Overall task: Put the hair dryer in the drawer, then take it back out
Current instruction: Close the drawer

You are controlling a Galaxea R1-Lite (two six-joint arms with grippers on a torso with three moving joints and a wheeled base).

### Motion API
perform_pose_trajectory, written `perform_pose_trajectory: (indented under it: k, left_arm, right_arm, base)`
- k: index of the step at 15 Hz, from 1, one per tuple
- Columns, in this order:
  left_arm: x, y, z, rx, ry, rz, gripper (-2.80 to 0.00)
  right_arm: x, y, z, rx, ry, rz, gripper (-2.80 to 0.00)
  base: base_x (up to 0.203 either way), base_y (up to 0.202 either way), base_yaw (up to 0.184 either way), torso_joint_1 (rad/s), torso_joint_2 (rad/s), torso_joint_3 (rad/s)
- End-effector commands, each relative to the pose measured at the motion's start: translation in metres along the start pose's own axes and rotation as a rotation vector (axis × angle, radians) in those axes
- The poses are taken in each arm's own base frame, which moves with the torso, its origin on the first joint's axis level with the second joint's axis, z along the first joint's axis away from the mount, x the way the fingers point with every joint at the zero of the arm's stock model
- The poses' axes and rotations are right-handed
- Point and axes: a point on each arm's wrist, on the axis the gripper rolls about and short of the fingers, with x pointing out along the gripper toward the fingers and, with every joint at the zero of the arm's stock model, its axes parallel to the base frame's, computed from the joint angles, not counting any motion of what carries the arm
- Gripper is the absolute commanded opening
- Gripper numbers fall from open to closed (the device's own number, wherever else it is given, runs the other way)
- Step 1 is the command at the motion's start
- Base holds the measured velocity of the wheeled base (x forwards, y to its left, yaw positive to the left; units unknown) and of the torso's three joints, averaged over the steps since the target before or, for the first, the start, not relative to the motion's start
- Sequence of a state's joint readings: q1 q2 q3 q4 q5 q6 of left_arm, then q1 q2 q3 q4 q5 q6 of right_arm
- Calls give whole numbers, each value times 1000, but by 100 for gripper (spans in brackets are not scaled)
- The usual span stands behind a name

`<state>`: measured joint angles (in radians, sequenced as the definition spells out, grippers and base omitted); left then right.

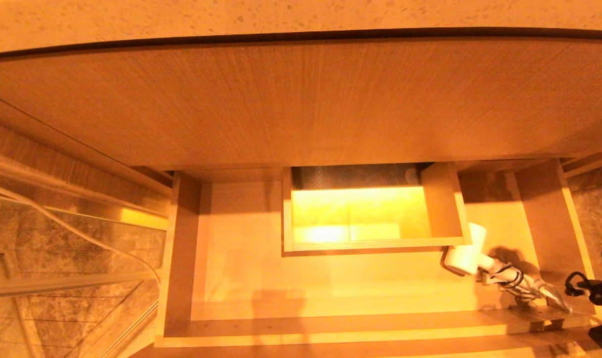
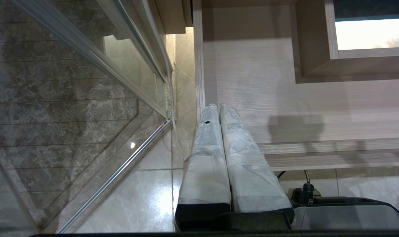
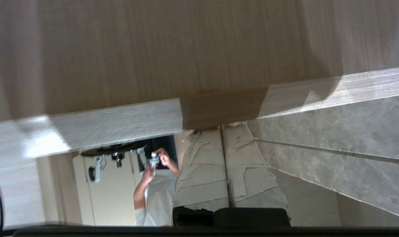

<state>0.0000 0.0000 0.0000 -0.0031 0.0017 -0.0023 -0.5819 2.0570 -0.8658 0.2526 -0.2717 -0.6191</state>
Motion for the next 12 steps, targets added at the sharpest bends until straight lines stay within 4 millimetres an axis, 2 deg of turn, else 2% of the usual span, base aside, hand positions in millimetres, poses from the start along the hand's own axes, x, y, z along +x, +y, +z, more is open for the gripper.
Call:
perform_pose_trajectory:
  k: [1, 6, 12]
  left_arm:
    - [0, 0, 0, -1, 0, 0, -280]
    - [0, 0, 0, -1, 0, 0, -280]
    - [0, 0, 0, -1, 0, 0, -280]
  right_arm:
    - [3, -1, 5, 3, -26, -18, -280]
    - [-2, -7, 11, 27, -98, -58, -280]
    - [-14, -17, 21, 38, -271, -114, -280]
  base:
    - [0, 0, 0, 0, 0, 0]
    - [0, 0, 0, 0, 0, 0]
    - [0, 0, 0, 0, 0, 0]
